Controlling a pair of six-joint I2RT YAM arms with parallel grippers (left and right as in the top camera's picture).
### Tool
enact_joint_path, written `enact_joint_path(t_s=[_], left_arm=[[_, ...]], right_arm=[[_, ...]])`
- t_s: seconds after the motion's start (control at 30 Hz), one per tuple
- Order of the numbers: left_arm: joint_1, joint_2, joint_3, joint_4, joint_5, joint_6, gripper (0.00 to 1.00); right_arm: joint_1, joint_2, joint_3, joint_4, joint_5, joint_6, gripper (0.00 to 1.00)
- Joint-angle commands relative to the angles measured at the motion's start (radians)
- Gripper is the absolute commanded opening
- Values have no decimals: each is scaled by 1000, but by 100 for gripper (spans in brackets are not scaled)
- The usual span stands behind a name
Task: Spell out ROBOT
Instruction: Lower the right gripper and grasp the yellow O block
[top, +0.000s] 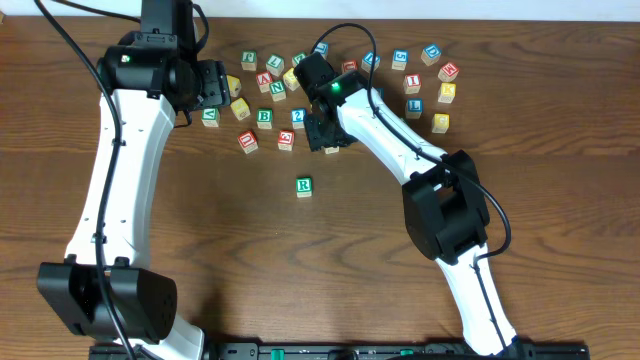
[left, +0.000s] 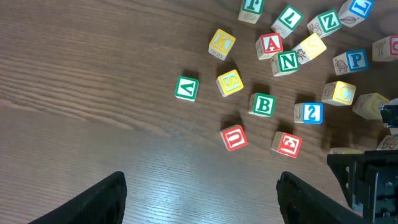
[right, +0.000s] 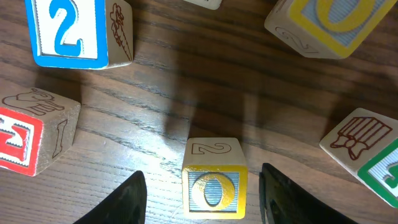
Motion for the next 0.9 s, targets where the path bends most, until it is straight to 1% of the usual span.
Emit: enact_joint_path(t_s=[0.0,0.07,0.23,0.3,0.4,0.43,0.53,0.63,0.77,0.87], left_arm=[[2,-14,4,-4,-11,1,76],[2,-14,4,-4,-11,1,76],[2,-14,4,-4,-11,1,76],[2,-14,4,-5,-11,1,76],[2,-14,4,-4,-11,1,76],[2,-14,4,-5,-11,1,76],[2,-14,4,-5,-11,1,76],[2,-14,4,-5,-11,1,76],[2,-14,4,-5,-11,1,76],[2,-14,4,-5,-11,1,76]], right_arm=[[6,23,-8,2,12,14,50],[6,23,-8,1,12,14,44],[6,24,-29,14,13,21,43],[6,24,-36,18,13,21,41],[6,24,-37,23,13,21,36],[5,24,-37,22,13,21,33],[-1,18,-36,19,12,21,29],[-14,-2,-19,-13,12,21,23],[-21,-26,-18,-38,12,21,20],[-19,-55,-18,-87,11,21,20]])
